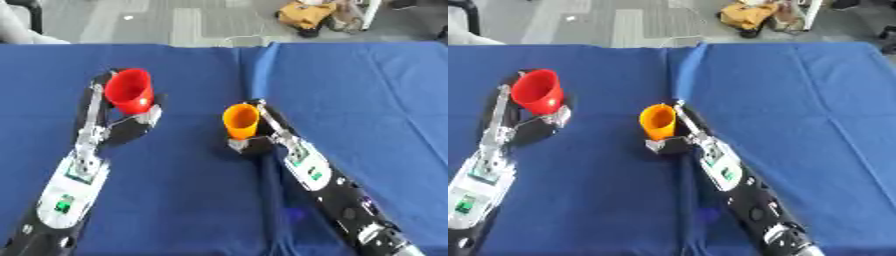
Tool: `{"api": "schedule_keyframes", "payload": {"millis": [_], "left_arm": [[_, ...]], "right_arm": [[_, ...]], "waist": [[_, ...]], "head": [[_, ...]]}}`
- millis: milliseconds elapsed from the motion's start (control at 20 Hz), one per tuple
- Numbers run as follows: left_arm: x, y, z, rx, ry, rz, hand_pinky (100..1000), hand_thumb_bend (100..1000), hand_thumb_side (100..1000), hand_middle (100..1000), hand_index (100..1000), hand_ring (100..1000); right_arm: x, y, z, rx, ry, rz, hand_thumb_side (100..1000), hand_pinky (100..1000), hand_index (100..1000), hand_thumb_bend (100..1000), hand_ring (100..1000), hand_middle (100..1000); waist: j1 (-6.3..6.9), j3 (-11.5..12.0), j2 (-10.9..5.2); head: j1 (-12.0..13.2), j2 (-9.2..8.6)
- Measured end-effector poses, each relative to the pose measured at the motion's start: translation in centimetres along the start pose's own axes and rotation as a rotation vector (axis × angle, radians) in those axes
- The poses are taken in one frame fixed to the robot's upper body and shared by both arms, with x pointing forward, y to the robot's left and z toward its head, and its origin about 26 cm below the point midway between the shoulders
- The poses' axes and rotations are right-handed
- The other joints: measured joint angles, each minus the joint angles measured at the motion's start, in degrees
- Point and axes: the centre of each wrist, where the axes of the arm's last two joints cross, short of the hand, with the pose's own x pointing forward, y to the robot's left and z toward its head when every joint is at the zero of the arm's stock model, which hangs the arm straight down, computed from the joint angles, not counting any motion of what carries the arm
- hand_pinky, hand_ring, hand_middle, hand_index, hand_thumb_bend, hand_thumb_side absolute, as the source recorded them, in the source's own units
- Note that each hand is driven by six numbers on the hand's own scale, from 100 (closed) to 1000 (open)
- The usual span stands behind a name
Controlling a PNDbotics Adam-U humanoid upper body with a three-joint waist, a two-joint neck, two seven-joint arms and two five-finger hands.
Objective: Pour the contents of one cup into another cup.
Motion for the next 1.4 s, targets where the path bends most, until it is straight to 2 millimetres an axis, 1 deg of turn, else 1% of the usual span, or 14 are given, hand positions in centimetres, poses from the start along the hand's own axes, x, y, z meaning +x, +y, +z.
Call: {"api": "schedule_keyframes", "payload": {"millis": [300,550,700,850,1150,1250,1400], "left_arm": [[0.3,0.0,-0.1,0.002,-0.007,0.006,266,155,100,482,689,504],[1.0,0.2,-0.2,0.001,-0.024,0.016,266,166,101,482,690,505],[1.8,0.7,-0.5,-0.012,-0.042,0.01,264,170,100,482,691,505],[2.6,1.6,-0.8,-0.034,-0.059,-0.011,261,174,100,481,690,505],[5.7,4.0,-1.8,-0.114,-0.118,-0.054,257,185,100,479,693,504],[7.0,4.9,-2.1,-0.147,-0.139,-0.079,256,189,100,479,695,505],[9.0,6.0,-2.7,-0.19,-0.181,-0.131,256,192,100,479,700,504]], "right_arm": [[0.0,-0.1,0.0,-0.036,0.018,-0.014,100,628,414,100,516,222],[-0.3,-0.6,0.2,-0.064,0.037,-0.021,100,627,416,100,517,223],[-0.2,-1.1,0.3,-0.071,0.031,-0.018,100,628,417,100,519,224],[0.3,-1.4,0.1,-0.057,0.002,-0.017,100,632,419,100,522,226],[1.7,-1.7,-0.2,0.026,-0.077,0.004,100,630,422,100,523,227],[2.3,-1.7,-0.2,0.062,-0.112,0.016,100,567,421,100,515,225],[3.5,-1.7,-0.5,0.13,-0.184,0.044,100,534,422,100,514,226]], "waist": [[0.0,0.0,-0.01],[0.0,-0.1,-0.02],[0.01,-0.3,-0.1],[0.13,-0.4,-0.24],[0.3,-0.4,-0.71],[0.44,-0.5,-0.79],[0.55,-0.7,-1.03]], "head": [[0.0,0.0],[0.0,0.0],[0.0,0.0],[0.0,0.0],[-0.3,0.0],[-0.4,-0.01],[-0.6,-0.03]]}}
